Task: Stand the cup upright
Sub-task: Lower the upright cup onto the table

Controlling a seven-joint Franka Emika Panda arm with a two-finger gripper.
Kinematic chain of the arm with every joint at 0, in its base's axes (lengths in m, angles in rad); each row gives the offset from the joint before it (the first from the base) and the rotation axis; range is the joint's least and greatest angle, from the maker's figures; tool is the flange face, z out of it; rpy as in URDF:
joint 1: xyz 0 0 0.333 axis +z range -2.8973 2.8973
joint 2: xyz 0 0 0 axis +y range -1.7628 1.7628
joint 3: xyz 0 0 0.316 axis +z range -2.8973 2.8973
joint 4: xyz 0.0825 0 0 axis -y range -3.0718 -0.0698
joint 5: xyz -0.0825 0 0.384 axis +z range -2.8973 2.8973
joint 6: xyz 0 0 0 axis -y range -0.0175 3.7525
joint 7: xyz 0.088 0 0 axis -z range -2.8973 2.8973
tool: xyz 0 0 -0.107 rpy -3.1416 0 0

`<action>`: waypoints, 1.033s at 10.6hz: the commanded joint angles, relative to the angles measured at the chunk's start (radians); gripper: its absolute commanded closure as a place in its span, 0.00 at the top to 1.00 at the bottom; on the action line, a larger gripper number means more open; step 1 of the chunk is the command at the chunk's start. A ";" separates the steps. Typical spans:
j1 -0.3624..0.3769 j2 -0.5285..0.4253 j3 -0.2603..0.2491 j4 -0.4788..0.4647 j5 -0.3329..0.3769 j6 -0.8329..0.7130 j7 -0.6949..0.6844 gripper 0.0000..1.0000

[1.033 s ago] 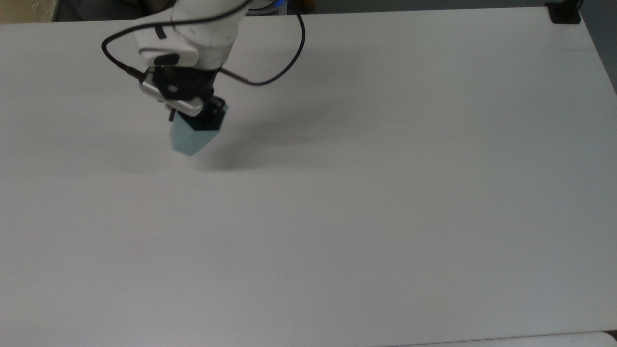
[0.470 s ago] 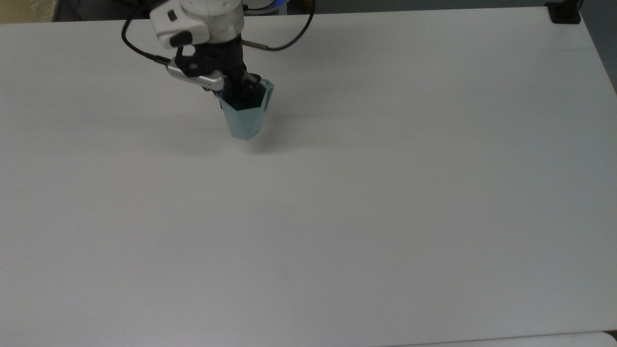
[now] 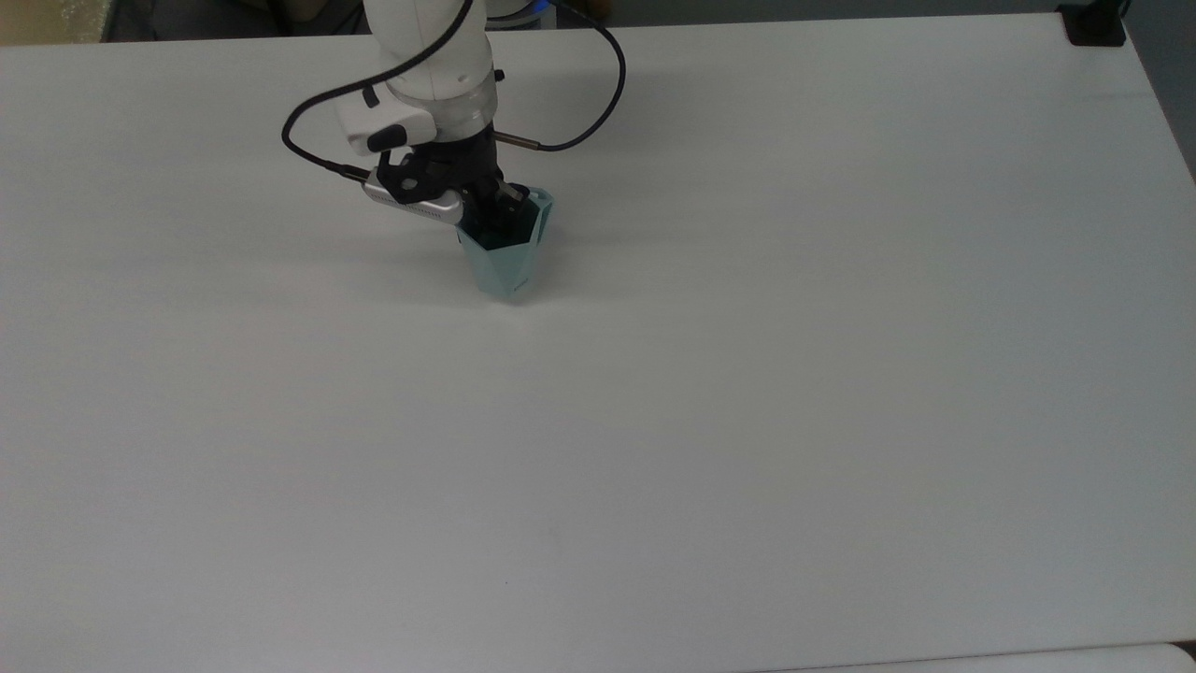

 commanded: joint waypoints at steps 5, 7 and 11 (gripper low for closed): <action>0.009 0.047 0.002 -0.003 0.026 0.053 -0.004 0.13; 0.009 0.041 0.002 -0.003 0.026 0.045 -0.004 0.61; 0.001 -0.008 0.002 0.075 0.026 -0.082 -0.013 1.00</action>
